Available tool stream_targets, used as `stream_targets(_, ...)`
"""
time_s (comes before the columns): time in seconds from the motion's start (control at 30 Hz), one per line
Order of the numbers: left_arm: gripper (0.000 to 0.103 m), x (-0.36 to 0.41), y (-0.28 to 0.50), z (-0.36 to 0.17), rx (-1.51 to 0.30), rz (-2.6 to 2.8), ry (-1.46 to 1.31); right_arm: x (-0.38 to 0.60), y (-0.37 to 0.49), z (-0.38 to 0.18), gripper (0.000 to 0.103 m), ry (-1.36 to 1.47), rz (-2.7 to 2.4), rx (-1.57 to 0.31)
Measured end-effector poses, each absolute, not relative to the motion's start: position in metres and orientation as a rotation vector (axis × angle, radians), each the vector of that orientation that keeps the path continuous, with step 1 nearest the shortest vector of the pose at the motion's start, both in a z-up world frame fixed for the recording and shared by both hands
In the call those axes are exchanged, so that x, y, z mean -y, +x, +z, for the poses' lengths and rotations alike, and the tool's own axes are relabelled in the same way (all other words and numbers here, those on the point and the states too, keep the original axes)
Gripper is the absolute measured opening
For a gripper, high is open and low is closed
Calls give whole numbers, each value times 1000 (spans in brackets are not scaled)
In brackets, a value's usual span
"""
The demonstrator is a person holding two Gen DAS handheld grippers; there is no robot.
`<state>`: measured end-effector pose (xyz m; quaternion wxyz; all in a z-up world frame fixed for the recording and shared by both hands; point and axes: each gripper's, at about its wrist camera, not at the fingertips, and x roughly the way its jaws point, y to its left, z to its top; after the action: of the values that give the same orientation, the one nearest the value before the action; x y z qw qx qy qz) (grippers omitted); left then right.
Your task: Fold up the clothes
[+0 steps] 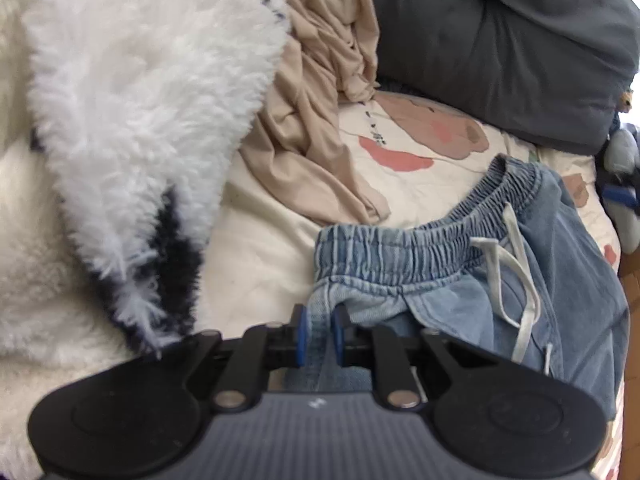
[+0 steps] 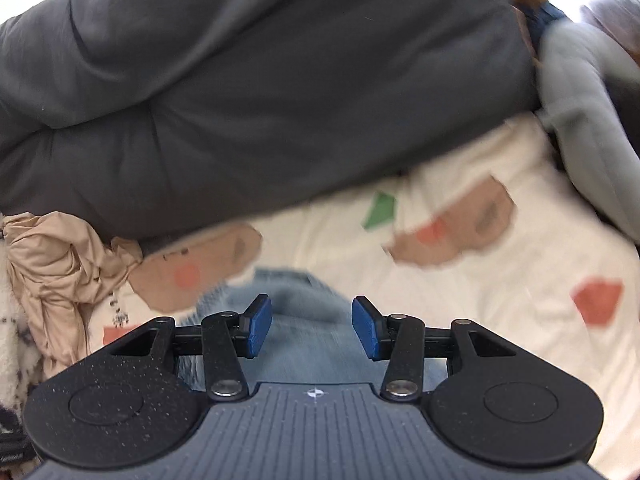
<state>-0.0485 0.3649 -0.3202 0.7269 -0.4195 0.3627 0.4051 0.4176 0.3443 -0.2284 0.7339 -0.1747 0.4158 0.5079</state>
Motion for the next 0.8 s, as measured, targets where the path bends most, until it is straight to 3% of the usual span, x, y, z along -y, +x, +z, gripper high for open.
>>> stream_targets(0.37,14,-360,-56,-317,-788,868,-934,-432,407,-269,52,-690,1282,-912)
stream_targets(0.8,15,-363,-56,-324,-796,848,-971,-442,394,-304,52,-1059,1389,-842)
